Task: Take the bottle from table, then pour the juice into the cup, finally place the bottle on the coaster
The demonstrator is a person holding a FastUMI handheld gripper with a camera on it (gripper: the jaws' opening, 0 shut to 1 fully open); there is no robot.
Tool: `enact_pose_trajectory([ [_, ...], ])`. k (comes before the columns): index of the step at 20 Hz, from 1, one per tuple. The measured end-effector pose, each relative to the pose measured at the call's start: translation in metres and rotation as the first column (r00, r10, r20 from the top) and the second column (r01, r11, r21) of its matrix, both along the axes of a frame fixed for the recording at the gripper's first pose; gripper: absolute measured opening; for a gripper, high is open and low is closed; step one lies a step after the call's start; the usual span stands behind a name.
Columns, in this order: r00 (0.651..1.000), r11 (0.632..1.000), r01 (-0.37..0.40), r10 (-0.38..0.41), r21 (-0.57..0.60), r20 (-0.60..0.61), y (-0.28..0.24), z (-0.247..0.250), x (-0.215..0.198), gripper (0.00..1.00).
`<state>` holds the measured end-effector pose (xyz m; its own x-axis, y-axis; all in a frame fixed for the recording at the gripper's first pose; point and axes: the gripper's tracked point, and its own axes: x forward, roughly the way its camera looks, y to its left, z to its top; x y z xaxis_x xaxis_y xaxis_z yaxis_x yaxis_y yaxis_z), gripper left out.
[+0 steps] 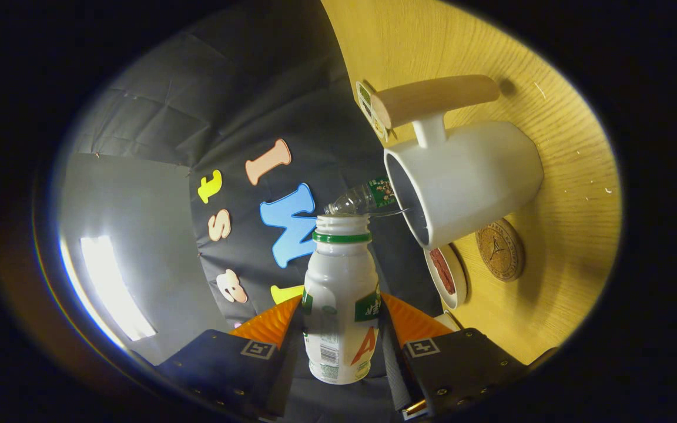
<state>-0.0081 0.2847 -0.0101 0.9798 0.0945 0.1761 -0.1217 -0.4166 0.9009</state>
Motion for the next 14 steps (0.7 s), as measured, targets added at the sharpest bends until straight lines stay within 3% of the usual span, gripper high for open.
enact_pose_trajectory([
  [14,0.999,0.997,0.023,-0.022,0.078,-0.024,-0.001,0.0041,-0.0006,0.65],
])
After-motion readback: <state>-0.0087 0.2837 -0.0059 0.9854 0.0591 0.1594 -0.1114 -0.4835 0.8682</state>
